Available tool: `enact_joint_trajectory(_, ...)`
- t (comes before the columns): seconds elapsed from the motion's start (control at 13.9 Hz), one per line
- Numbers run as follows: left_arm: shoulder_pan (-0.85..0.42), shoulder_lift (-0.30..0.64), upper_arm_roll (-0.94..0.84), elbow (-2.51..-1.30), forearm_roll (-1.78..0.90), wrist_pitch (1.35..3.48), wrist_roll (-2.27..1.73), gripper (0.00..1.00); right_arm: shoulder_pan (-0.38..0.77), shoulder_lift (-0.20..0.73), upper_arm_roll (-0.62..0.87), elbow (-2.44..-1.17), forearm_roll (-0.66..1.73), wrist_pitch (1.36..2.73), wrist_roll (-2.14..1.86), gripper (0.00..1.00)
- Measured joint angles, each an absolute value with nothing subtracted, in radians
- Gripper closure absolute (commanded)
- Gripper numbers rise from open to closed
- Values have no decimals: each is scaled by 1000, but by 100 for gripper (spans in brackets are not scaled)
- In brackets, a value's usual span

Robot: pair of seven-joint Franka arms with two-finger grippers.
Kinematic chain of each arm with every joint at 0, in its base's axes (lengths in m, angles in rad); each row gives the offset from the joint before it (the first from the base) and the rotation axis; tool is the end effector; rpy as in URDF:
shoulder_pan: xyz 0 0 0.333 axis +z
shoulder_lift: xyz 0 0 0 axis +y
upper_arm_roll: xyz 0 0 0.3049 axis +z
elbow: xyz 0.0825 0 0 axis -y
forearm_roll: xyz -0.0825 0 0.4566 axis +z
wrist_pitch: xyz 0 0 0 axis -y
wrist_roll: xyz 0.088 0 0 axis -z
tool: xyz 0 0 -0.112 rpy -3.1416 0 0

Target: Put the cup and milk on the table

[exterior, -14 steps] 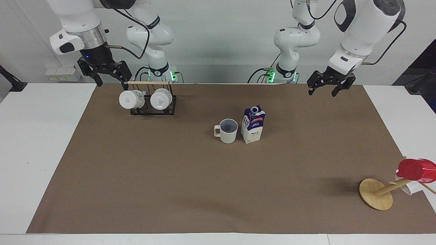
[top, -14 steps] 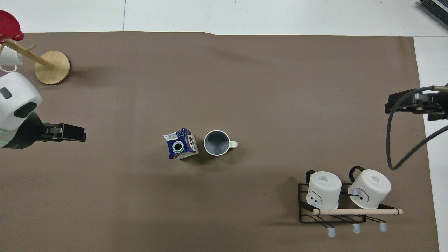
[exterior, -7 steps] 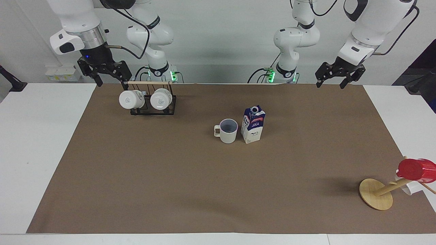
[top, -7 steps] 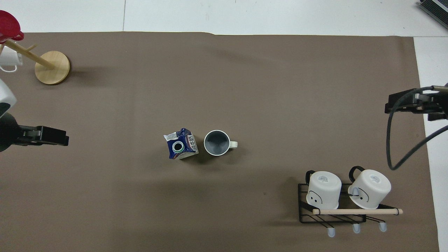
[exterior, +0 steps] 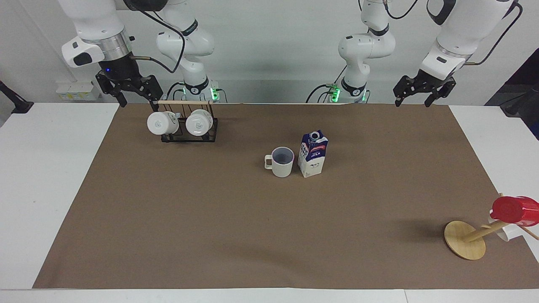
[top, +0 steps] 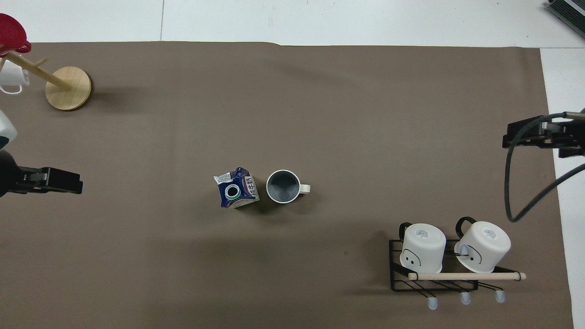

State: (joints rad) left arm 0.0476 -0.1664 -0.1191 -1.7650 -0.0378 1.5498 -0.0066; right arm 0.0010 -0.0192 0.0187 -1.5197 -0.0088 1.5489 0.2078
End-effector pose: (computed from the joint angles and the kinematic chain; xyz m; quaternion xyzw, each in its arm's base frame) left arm 0.5703 -0.0495 0.6003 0.9992 -0.0313 -0.0253 0.0081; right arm 0.6195 0.0113 0.6462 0.9953 -0.0941 0.0246 0.0018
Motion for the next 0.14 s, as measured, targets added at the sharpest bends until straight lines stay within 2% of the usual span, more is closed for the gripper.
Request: enact_joint_trajectory(0.14,48,-166,-119,-1763,-38,1550,-7,0,1,-19,19,-1520,-9,1549,208,0)
